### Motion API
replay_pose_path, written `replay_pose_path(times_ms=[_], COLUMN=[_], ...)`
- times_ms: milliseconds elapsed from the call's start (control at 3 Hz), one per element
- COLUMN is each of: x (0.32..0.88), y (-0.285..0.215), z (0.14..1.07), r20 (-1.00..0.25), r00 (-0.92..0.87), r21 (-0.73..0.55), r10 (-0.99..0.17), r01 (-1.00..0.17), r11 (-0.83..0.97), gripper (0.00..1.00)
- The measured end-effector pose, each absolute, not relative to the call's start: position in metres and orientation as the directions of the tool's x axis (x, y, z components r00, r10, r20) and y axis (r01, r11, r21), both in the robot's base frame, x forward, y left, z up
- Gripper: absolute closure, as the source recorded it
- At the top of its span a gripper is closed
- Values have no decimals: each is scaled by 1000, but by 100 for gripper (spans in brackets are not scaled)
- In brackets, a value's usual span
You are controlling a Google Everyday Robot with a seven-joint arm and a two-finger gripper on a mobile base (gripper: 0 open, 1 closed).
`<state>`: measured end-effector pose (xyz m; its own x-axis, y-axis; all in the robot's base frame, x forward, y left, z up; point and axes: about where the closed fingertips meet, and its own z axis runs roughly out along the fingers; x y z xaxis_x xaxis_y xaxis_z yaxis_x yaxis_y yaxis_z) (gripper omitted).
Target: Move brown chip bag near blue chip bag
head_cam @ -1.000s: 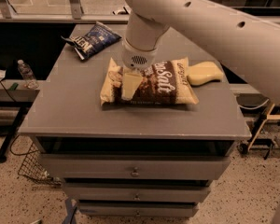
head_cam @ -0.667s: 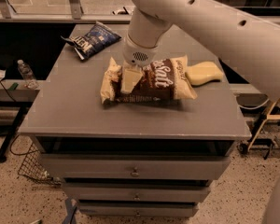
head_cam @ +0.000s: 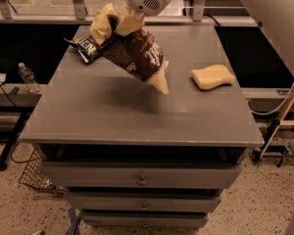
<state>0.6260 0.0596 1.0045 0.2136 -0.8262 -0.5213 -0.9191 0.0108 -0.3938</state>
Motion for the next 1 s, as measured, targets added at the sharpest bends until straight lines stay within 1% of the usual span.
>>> replay_pose_path(times_ms=[333,667,1000], x=[626,646,683], y=[60,57,51], z=[1004,1025,1047], r20=[-521,-480,-399], r00=[214,250,294], r21=[-394,-459,-531], r10=[-826,-841,-869], r01=[-919,-889,-846], r11=[11,-3,-43], gripper=[100,100,100])
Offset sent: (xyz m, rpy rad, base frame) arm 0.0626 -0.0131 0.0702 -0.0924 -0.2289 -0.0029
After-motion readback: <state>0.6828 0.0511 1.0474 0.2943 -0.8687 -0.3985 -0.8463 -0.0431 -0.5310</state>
